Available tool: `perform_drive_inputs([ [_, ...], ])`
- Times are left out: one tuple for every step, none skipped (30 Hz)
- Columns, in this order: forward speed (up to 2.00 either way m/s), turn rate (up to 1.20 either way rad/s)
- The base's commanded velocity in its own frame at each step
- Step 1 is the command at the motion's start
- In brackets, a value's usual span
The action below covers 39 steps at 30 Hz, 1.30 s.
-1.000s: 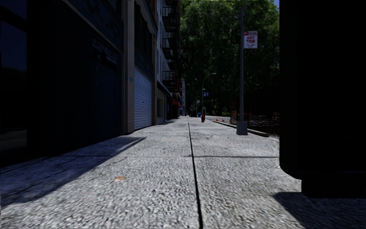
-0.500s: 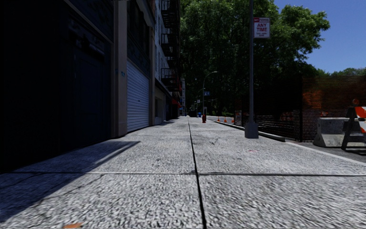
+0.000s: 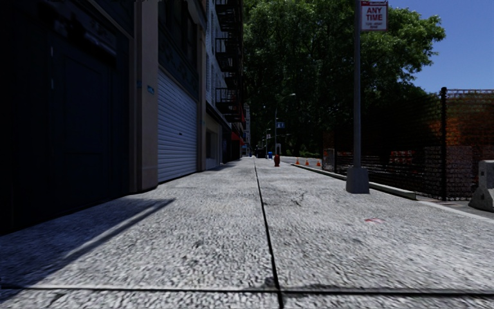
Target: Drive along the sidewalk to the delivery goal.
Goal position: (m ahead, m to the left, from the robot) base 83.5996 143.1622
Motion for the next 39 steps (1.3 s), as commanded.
perform_drive_inputs([
  [2.0, 0.0],
  [2.0, 0.0],
  [2.0, 0.0],
  [2.0, 0.0],
  [2.0, 0.0],
  [2.0, 0.0],
  [2.0, 0.0],
  [2.0, 0.0],
  [2.0, 0.0],
  [2.0, 0.0],
  [2.0, 0.0],
  [2.0, 0.0],
  [2.0, 0.0],
  [2.0, 0.0],
  [2.0, 0.0],
  [2.0, 0.0],
  [2.0, 0.0],
  [2.0, 0.0],
  [2.0, 0.0],
  [2.0, 0.0],
  [2.0, 0.0],
  [2.0, 0.0],
  [2.0, 0.0],
  [2.0, 0.0],
  [2.0, 0.0],
  [2.0, 0.0],
  [2.0, 0.0],
  [2.0, 0.0],
  [2.0, 0.0],
  [2.0, 0.0],
  [2.0, 0.0],
  [2.0, 0.0],
  [2.0, 0.0],
  [2.0, 0.0],
  [2.0, 0.0],
  [2.0, 0.0],
  [2.0, 0.0],
  [2.0, 0.0],
  [2.0, 0.0],
])
